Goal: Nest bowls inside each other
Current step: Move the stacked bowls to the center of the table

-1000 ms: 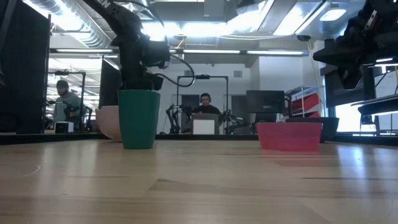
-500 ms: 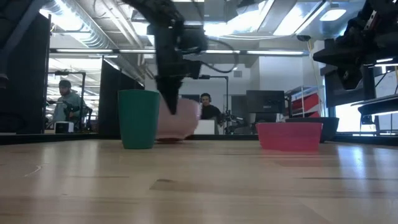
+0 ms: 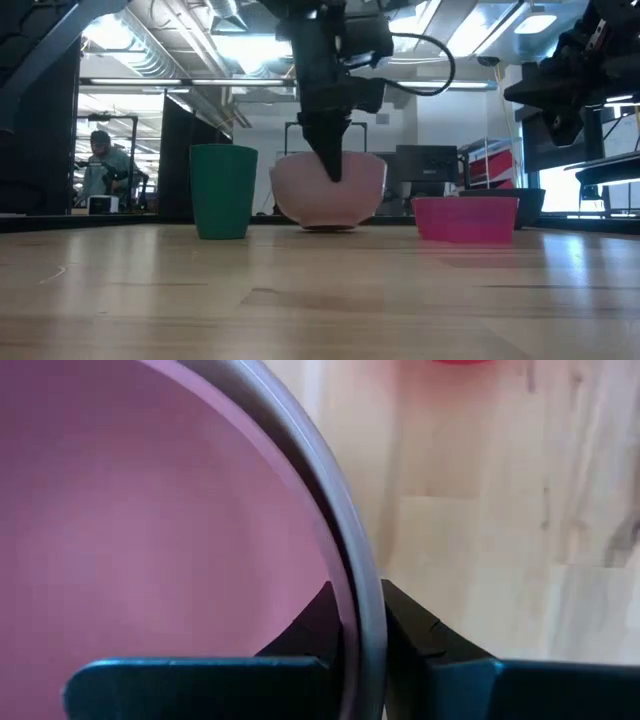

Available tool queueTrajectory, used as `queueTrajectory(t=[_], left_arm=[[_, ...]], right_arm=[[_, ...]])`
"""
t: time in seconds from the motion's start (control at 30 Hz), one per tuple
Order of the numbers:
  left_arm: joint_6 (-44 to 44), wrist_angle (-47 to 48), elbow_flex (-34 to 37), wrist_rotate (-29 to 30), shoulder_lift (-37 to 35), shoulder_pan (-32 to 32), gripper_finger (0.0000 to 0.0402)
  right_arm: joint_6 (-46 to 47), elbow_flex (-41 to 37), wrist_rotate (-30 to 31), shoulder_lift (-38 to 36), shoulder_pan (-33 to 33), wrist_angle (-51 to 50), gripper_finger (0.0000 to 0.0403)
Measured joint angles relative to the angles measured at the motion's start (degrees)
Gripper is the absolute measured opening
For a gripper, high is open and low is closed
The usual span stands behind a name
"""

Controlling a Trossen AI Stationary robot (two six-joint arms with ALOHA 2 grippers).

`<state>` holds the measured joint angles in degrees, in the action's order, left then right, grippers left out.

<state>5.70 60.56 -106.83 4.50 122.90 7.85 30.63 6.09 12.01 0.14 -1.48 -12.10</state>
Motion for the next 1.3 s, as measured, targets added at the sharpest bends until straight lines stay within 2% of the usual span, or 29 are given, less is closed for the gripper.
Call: queueTrajectory(t=[0.63, 0.87, 1.13, 1.3], left_arm=[[-6.1, -2.4, 0.0, -2.2, 0.0, -10.5, 0.0015], [-6.3, -3.1, 0.3, -2.6, 0.0, -11.3, 0.0015], [-6.3, -2.9, 0.4, -2.7, 1.1, -11.2, 0.0075], [-5.6, -2.5, -0.3, -2.4, 1.1, -11.2, 0.0093]], right_arm=[[0.0, 0.0, 0.0, 0.0, 0.0, -0.5, 0.0001], [0.0, 0.0, -0.1, 0.0, 0.0, -0.5, 0.0001], [0.0, 0.0, -1.1, 0.0, 0.0, -1.3, 0.0001], [-0.4, 0.0, -1.1, 0.0, 0.0, -1.1, 0.0001]])
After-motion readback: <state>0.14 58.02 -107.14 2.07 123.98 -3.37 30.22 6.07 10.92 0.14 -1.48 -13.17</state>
